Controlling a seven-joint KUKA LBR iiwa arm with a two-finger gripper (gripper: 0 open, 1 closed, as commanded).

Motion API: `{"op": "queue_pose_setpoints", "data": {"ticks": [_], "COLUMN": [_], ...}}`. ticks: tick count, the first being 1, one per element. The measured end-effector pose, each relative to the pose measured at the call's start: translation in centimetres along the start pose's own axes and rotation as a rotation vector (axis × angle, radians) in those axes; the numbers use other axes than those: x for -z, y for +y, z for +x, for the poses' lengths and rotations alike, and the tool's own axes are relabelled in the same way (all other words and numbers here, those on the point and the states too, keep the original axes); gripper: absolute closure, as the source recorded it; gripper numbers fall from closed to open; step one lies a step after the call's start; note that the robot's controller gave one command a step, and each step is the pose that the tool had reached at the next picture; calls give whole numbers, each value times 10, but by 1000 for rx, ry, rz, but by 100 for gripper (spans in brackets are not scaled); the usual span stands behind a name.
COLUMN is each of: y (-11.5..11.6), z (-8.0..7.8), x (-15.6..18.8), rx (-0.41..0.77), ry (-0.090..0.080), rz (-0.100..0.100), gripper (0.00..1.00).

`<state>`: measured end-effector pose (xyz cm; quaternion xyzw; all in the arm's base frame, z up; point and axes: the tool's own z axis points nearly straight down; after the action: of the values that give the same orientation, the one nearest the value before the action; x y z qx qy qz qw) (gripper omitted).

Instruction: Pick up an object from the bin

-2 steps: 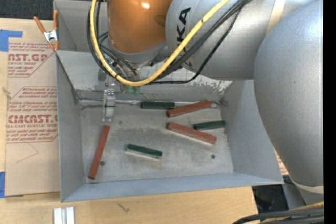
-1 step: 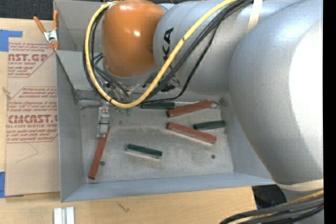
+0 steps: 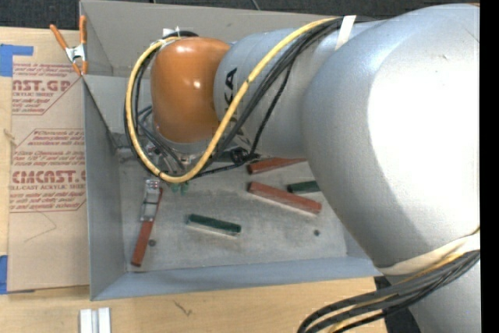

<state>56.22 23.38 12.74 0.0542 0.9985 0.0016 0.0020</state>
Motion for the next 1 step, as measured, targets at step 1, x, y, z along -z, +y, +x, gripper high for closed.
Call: {"op": "queue_pose_setpoints", "data": {"ticks": [1], "y": [-8], "z": [5], "x": [-34], "rx": [-13], "ry": [9], "rz": [6], "gripper": [0]}}
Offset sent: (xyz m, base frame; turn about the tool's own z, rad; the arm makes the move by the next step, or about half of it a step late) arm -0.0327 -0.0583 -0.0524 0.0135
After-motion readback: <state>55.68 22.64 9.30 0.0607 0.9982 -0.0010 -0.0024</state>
